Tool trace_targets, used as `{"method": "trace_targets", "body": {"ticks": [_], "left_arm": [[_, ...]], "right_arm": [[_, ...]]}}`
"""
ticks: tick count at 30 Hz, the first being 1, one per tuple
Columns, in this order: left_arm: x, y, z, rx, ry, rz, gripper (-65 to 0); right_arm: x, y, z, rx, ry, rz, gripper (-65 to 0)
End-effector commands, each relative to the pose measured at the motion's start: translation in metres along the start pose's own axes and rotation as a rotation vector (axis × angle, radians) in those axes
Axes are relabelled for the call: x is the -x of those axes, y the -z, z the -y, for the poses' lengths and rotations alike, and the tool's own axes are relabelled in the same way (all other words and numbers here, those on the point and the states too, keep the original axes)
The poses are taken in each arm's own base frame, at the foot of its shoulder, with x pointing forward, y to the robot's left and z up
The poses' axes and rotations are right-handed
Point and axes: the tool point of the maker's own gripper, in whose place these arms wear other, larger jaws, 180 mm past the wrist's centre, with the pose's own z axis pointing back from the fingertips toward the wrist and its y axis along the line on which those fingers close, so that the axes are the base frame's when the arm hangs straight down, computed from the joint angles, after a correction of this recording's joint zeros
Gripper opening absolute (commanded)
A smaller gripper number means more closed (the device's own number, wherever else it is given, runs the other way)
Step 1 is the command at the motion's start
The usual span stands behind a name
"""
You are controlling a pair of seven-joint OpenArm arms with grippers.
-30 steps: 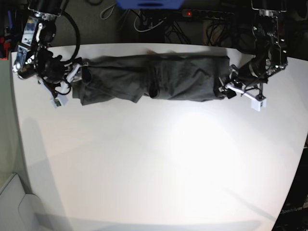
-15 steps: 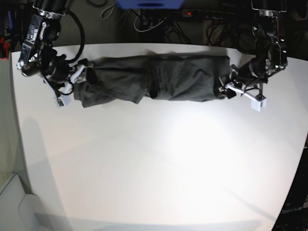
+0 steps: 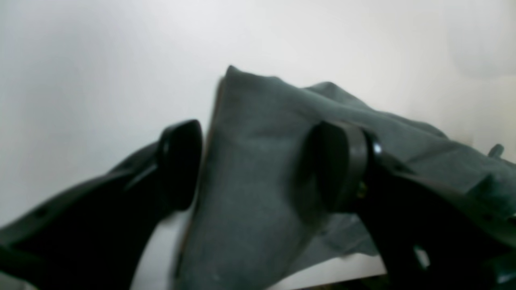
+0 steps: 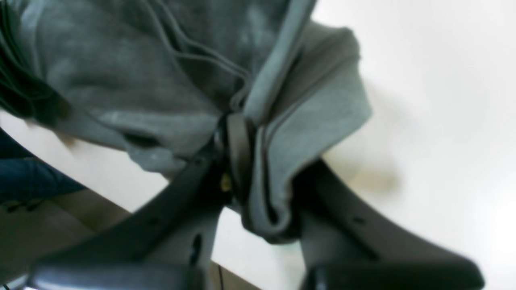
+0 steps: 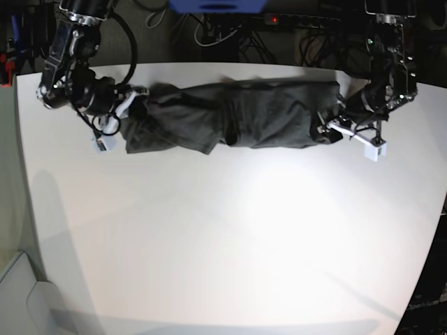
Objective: Layout the t-shirt on the table in an organized manner, then fold the t-shirt properly
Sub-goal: 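Hold the strip with both grippers and pull it straight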
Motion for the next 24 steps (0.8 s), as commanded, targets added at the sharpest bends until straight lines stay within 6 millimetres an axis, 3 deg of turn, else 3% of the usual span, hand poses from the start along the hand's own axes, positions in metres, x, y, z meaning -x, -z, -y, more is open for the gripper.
{"method": "trace_targets", "body": {"ticks": [1, 6, 13, 15, 21, 24], "left_arm": [[-0.003, -0.002, 0.000, -0.007, 0.006, 0.002, -21.2], [-0.009, -0.001, 0.004, 0.002, 0.012, 0.008, -21.2], [-0.014, -0.004, 0.009, 0.017, 0.014, 0.027, -22.7], [-0.019, -0.008, 0.016, 0.030, 0.030, 0.048, -30.1], [-0.030, -0.025, 0.034, 0.061, 0.068, 0.098, -65.0], [-0.031, -0.037, 0.021, 0.032, 0.049, 0.123, -63.3]], "right_arm": [[-0.013, -0.008, 0.003, 0.023, -0.035, 0.028, -65.0], [-0.055, -0.037, -0.018, -0.011, -0.105, 0.189, -65.0], [-0.068, -0.057, -0.027, 0.015, -0.180, 0.192, -65.0], [-0.069, -0.057, -0.027, 0.018, -0.181, 0.196, -65.0], [-0.068, -0.057, -0.027, 0.017, -0.180, 0.196, -65.0], [-0.069, -0.058, -0.027, 0.017, -0.181, 0.198, -65.0]]}}
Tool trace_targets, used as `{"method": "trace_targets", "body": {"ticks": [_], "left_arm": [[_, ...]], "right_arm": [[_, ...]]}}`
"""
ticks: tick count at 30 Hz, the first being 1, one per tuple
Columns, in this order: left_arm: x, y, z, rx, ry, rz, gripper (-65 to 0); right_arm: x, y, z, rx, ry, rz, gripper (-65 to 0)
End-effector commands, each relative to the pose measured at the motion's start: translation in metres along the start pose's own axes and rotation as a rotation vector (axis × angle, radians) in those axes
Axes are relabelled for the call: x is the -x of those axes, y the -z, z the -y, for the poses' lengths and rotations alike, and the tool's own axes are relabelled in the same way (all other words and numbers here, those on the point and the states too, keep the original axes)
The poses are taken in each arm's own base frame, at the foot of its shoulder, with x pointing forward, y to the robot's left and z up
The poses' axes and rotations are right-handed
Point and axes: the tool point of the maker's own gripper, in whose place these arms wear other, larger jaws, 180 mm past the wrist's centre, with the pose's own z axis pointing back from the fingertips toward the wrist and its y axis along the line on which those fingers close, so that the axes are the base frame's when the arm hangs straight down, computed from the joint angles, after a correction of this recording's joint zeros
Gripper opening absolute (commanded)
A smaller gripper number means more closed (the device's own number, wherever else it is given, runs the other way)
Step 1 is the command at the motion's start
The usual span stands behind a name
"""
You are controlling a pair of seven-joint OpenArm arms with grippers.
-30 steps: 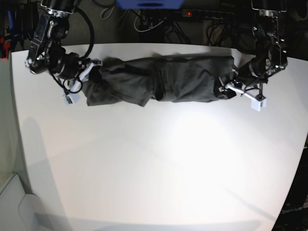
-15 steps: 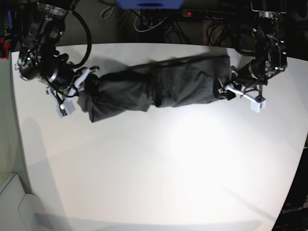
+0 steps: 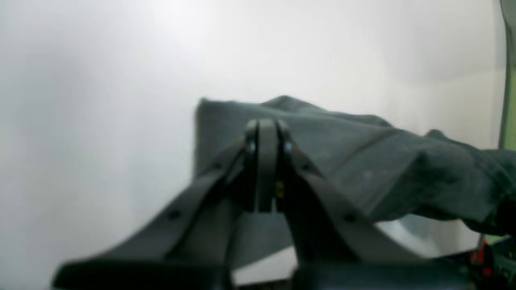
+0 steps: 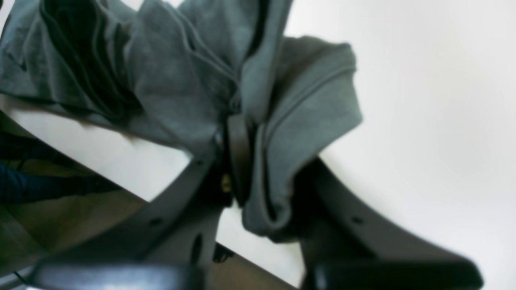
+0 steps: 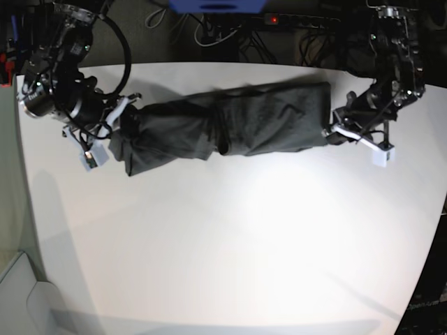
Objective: Layout the t-shirt on the table in an organized manner, then fold the t-shirt properly
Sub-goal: 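Hold the strip with both grippers and pull it straight, then fold the strip end with the right gripper toward the left gripper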
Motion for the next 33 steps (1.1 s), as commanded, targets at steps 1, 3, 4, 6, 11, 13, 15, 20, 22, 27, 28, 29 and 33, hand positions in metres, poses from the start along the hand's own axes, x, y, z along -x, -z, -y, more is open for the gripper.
{"method": "trace_targets", "body": {"ticks": [1, 3, 4, 6, 11, 13, 15, 20, 22, 27, 28, 29, 33], "left_arm": [[-0.008, -0.006, -0.003, -0.009, -0.004, 0.029, -63.8], [-0.005, -0.011, -0.017, -0.044, -0.034, 0.037, -65.0], [-0.003, -0.014, -0.028, -0.073, -0.058, 0.037, -64.8], [0.005, -0.015, -0.049, -0.143, -0.125, 0.020, -64.8], [0.012, -0.007, -0.069, -0.209, -0.171, -0.005, -64.8], [0.010, 0.000, -0.061, -0.191, -0.171, -0.008, -64.8], [0.014, 0.009, -0.051, -0.170, -0.156, -0.030, -64.8], [0.020, 0.030, -0.034, -0.134, -0.140, -0.079, -64.8], [0.024, 0.036, -0.034, -0.135, -0.143, -0.099, -64.8], [0.027, 0.041, -0.042, -0.153, -0.162, -0.108, -64.8], [0.025, 0.043, -0.042, -0.153, -0.166, -0.113, -64.8], [0.024, 0.045, -0.042, -0.153, -0.169, -0.115, -64.8], [0.028, 0.049, -0.047, -0.165, -0.183, -0.129, -64.8]], "right_arm": [[-0.015, -0.004, -0.001, -0.005, -0.019, 0.057, -65.0], [-0.015, -0.004, -0.001, -0.005, -0.019, 0.056, -65.0], [-0.015, -0.004, -0.001, -0.005, -0.019, 0.056, -65.0], [-0.015, -0.004, -0.001, -0.005, -0.019, 0.054, -65.0], [-0.015, -0.003, -0.003, -0.010, -0.020, 0.053, -65.0], [-0.016, -0.003, -0.004, -0.012, -0.021, 0.055, -65.0], [-0.016, -0.005, -0.006, -0.010, -0.028, 0.059, -65.0], [-0.033, -0.014, -0.019, -0.061, -0.043, 0.131, -65.0], [-0.037, -0.015, -0.025, -0.099, -0.037, 0.158, -65.0], [-0.029, -0.014, -0.027, -0.105, -0.037, 0.111, -65.0], [-0.029, -0.013, -0.028, -0.106, -0.036, 0.111, -65.0], [-0.030, -0.012, -0.031, -0.119, -0.035, 0.115, -65.0], [-0.049, -0.015, -0.070, -0.272, -0.066, 0.192, -65.0]]}}
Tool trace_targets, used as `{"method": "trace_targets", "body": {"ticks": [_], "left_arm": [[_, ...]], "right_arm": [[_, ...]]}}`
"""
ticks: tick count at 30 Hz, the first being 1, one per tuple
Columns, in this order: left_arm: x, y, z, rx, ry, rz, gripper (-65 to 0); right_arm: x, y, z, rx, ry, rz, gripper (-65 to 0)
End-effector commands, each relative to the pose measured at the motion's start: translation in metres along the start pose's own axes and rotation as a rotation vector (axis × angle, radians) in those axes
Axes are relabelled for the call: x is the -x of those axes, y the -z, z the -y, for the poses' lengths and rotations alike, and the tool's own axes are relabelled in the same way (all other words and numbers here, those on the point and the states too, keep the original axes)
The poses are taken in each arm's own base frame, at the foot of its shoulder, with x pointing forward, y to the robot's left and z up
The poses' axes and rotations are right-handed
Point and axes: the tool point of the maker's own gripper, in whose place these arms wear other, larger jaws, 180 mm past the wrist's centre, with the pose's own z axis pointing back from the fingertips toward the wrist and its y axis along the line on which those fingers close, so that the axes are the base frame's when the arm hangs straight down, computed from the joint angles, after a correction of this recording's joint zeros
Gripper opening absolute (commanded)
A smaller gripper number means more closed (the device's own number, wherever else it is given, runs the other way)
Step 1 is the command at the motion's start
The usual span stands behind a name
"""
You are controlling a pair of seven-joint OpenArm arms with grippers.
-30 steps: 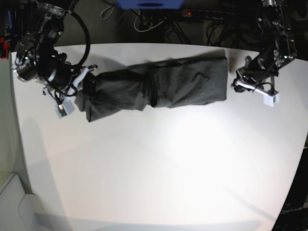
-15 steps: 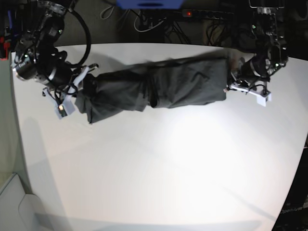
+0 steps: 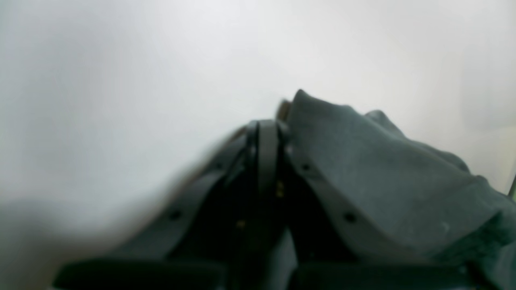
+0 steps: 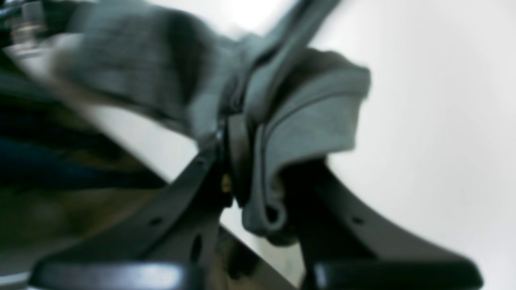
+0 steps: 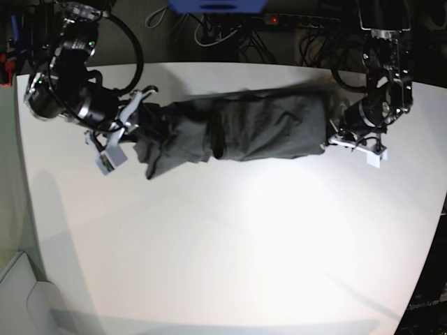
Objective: Layout the t-shirt on the table in an organized manner, then fold the t-shirt properly
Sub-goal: 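Fold the strip end with the right gripper toward the left gripper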
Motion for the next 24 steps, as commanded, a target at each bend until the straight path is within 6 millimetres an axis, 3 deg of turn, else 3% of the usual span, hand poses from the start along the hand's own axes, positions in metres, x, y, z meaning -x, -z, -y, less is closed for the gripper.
{"method": "trace_targets", "body": {"ticks": [1, 9, 19, 24], "left_arm": [[0.007, 0.000, -0.012, -0.050, -0.002, -0.031, -64.8], [0.010, 0.001, -0.014, -0.081, 0.025, -0.030, -64.8], [0.016, 0.004, -0.010, -0.084, 0.030, -0.032, -64.8], [0.017, 0.004, -0.009, -0.079, 0.023, -0.033, -64.8]], "right_arm": [[-0.021, -0.003, -0.014, -0.051, -0.038, 0.080, -65.0], [-0.054, 0.010, -0.079, -0.321, -0.078, 0.195, -65.0], [-0.065, 0.029, -0.129, -0.483, -0.120, 0.208, -65.0], [-0.068, 0.044, -0.144, -0.562, -0.110, 0.202, -65.0]]}}
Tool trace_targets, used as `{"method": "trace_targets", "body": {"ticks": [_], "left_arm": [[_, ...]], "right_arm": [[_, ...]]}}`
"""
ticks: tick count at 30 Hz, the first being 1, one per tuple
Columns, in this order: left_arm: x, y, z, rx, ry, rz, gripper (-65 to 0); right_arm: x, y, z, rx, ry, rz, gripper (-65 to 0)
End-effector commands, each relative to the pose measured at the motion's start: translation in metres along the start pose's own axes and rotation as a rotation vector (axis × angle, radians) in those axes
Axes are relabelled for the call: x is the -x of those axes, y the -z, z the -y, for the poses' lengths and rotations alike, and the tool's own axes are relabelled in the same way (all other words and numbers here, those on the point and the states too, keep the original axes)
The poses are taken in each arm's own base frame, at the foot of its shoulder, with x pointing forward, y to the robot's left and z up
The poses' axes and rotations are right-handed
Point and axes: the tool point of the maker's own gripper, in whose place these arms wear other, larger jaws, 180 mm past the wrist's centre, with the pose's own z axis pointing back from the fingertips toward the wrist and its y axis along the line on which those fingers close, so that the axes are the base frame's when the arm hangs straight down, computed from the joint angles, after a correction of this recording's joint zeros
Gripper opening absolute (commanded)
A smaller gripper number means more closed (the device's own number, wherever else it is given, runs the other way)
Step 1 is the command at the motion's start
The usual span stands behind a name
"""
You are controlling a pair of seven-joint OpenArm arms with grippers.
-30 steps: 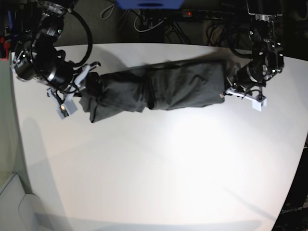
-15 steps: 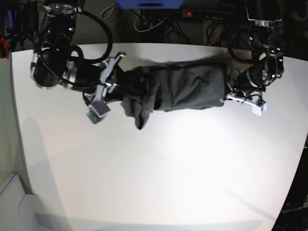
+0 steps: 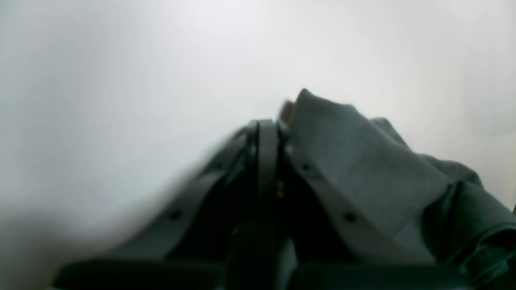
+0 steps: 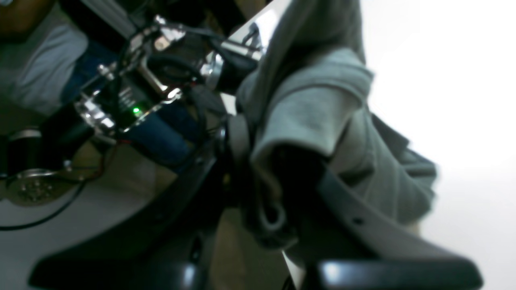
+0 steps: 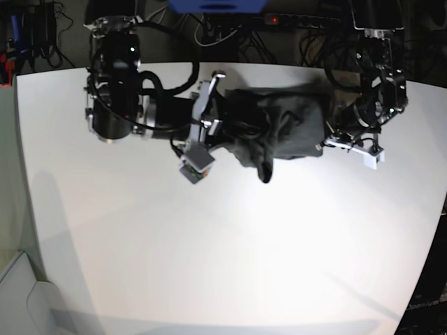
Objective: Layout the t-shirt on the table in an organized manner, then fold the t-shirt properly
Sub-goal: 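Fold the strip end with the right gripper toward the left gripper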
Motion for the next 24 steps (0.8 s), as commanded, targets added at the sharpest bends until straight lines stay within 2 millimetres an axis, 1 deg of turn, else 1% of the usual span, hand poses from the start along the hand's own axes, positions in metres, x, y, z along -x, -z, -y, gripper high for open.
{"method": "trace_targets", "body": {"ticks": [1, 6, 8, 10, 11, 12, 15, 18, 19, 22, 24], "left_arm": [[0.015, -0.001, -0.014, -0.056, -0.004, -0.059, -64.8], [0.016, -0.001, -0.015, -0.057, -0.007, -0.060, -64.8], [0.015, -0.001, -0.015, -0.058, -0.006, -0.058, -64.8], [0.015, -0.001, -0.015, -0.058, -0.006, -0.058, -64.8], [0.013, -0.001, -0.014, -0.055, -0.006, -0.054, -64.8], [0.011, -0.002, -0.012, -0.050, -0.004, -0.049, -64.8], [0.001, -0.008, -0.002, -0.028, 0.014, -0.016, -64.8], [-0.008, -0.014, 0.008, -0.005, 0.029, 0.017, -64.8], [-0.012, -0.016, 0.008, -0.002, 0.026, 0.030, -64.8], [-0.023, -0.023, 0.012, 0.049, -0.041, 0.056, -64.8], [-0.030, -0.028, 0.010, 0.080, -0.094, 0.067, -64.8]], "right_arm": [[-0.016, 0.004, -0.006, -0.038, -0.013, 0.062, -65.0], [-0.001, 0.018, 0.006, -0.043, 0.040, 0.033, -65.0], [-0.002, 0.023, 0.008, -0.058, 0.050, 0.040, -65.0], [0.003, 0.026, 0.011, -0.064, 0.064, 0.026, -65.0], [0.001, 0.028, 0.011, -0.072, 0.060, 0.033, -65.0], [-0.001, 0.030, 0.010, -0.080, 0.057, 0.041, -65.0], [0.003, 0.033, 0.010, -0.094, 0.058, 0.031, -65.0], [0.001, 0.034, 0.009, -0.099, 0.062, 0.051, -65.0], [0.002, 0.034, 0.009, -0.099, 0.068, 0.050, -65.0], [0.005, 0.035, 0.012, -0.096, 0.079, 0.046, -65.0], [0.006, 0.035, 0.014, -0.094, 0.087, 0.042, -65.0]]}}
